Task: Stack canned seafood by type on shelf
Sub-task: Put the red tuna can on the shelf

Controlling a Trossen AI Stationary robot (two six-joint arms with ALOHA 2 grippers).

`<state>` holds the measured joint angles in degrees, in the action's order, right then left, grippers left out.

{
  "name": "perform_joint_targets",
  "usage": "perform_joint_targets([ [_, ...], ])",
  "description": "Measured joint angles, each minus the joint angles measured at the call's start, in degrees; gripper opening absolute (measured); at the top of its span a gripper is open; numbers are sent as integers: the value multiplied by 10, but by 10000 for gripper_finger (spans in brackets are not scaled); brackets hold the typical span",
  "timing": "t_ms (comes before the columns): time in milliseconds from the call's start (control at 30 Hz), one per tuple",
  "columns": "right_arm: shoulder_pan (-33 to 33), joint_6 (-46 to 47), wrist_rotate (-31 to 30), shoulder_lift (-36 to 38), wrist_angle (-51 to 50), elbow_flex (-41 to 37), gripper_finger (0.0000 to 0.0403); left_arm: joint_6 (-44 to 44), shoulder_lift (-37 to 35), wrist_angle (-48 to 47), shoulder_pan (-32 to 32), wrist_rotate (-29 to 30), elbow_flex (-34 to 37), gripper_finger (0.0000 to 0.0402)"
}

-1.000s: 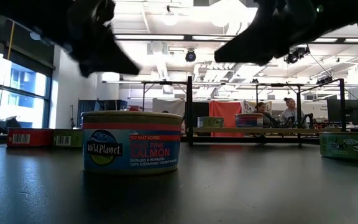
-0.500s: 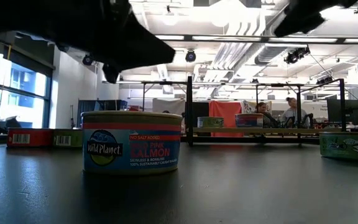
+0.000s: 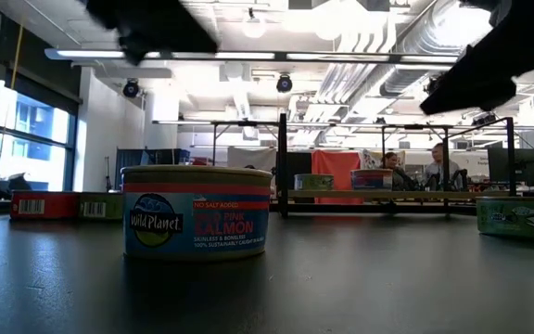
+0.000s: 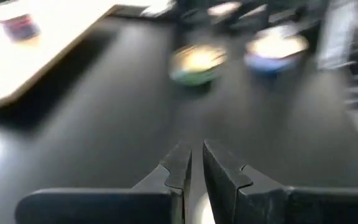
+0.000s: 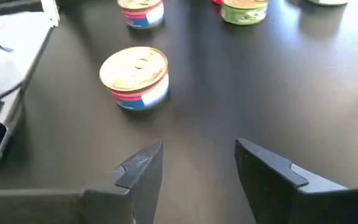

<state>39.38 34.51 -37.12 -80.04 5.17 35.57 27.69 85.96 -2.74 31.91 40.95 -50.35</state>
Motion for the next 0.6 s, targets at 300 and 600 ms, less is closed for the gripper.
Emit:
perform_joint_targets([
  [300,-11,-35,-2,-61,94,-7,192,177,-49,-251,-44,144,-1,30],
  [600,-19,-35,-5,-86,101,-7,192,338,-52,-421,-237,80,-1,45],
])
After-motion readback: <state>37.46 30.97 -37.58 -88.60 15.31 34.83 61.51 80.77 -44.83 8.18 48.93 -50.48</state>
